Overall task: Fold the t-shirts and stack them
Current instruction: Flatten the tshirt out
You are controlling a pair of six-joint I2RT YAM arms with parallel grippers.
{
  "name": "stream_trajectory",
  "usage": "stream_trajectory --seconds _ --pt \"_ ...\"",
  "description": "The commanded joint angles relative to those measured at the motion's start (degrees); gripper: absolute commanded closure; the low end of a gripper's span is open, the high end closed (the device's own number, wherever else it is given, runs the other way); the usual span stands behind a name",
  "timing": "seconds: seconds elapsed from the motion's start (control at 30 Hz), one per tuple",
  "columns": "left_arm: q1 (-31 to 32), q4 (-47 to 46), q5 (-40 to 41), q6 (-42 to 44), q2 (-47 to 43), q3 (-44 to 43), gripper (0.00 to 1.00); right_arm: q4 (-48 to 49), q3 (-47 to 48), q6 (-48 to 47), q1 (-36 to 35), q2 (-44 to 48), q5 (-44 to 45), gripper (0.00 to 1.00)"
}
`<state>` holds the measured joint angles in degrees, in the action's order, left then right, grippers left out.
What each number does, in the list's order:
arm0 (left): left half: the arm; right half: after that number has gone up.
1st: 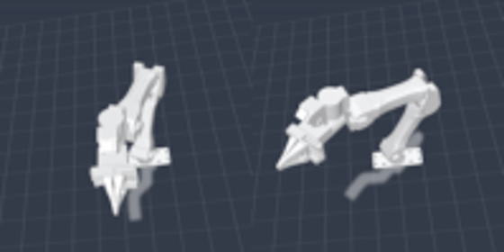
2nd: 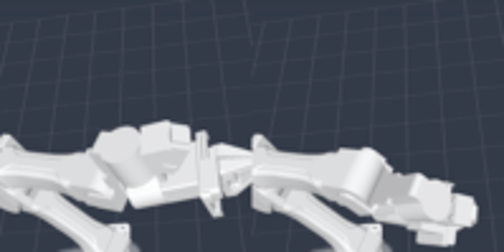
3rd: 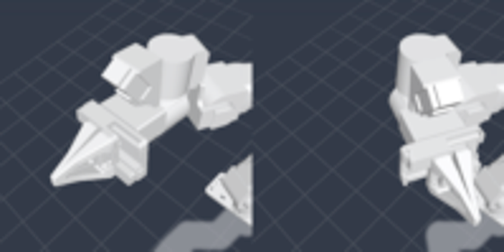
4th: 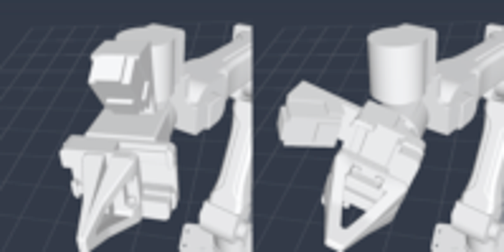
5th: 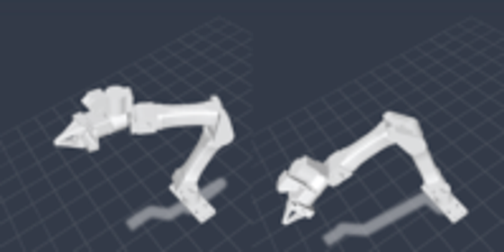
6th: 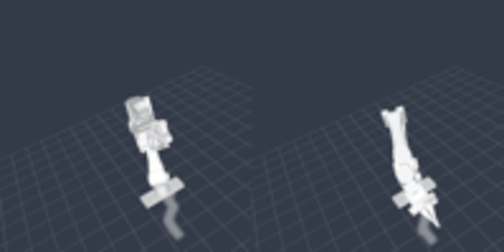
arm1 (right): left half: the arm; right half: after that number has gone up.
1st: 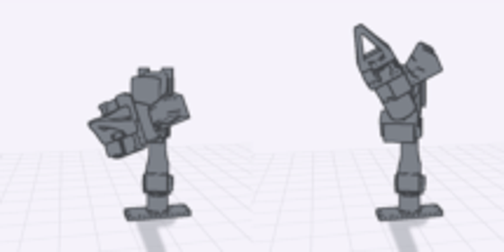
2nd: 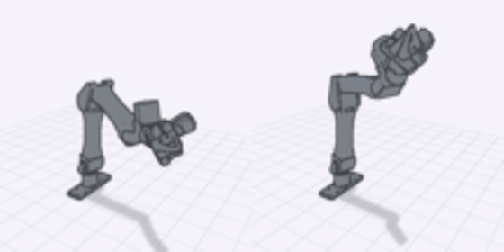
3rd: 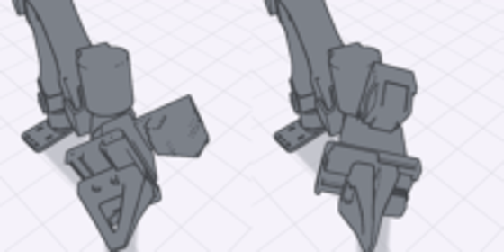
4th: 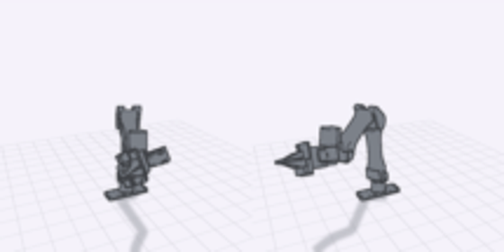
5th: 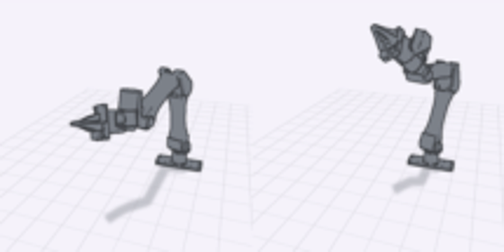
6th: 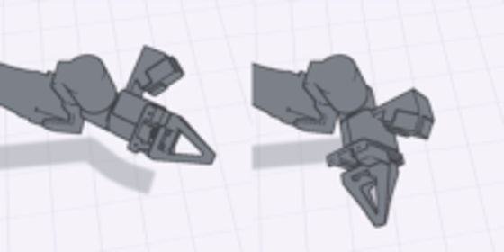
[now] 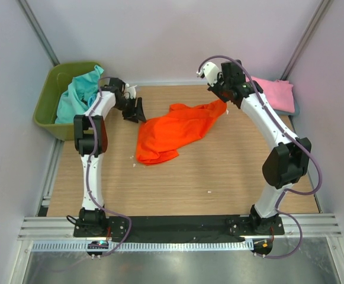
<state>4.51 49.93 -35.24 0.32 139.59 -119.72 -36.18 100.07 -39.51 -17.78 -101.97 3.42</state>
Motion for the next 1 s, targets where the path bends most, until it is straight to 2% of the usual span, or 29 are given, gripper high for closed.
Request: stream_trajectory --seconds 0.0,0.1,0.2,0.5,0.53,0.6,0.67,0.77,0.97 --pt "-0.3 -0.8 -3.2 -0.1 2.1 -2.7 0.46 0.4 1.2 1.1 0.1 2.2 0.2 0.99" --pt "-0.3 -1.7 -4.0 -2.1 3.4 -3.4 0.47 0.3 0.6 1.1 0.0 2.4 0.4 0.99" --pt "0.1 -1.3 -4.1 -2.3 5.4 -4.7 0.53 -0.2 0.5 0.9 0.1 2.4 0.8 0.99" --pt "0.0 -2.0 -3.9 -2.7 6.2 -5.4 0.82 0.1 0.2 1.0 0.0 2.0 1.4 0.99" --pt "-0.1 -2.0 -3.3 -2.5 6.1 -5.3 0.92 0.2 0.3 1.0 0.0 2.0 1.3 0.99" --pt "-0.2 -1.8 -2.5 -2.4 5.4 -5.3 1.00 0.4 0.7 1.0 0.0 1.7 1.5 0.99" --pt "-0.6 -1.6 -1.4 -2.5 4.0 -4.7 1.00 1.2 0.8 1.0 0.0 1.6 1.8 0.99" --pt "-1.0 -2.3 -0.7 -2.2 -1.4 -2.1 1.00 3.6 0.6 1.5 0.1 2.1 4.2 0.99" --pt "-1.2 -10.7 5.4 -0.7 -21.8 5.7 1.00 9.5 -0.3 4.8 1.4 4.2 11.9 0.99"
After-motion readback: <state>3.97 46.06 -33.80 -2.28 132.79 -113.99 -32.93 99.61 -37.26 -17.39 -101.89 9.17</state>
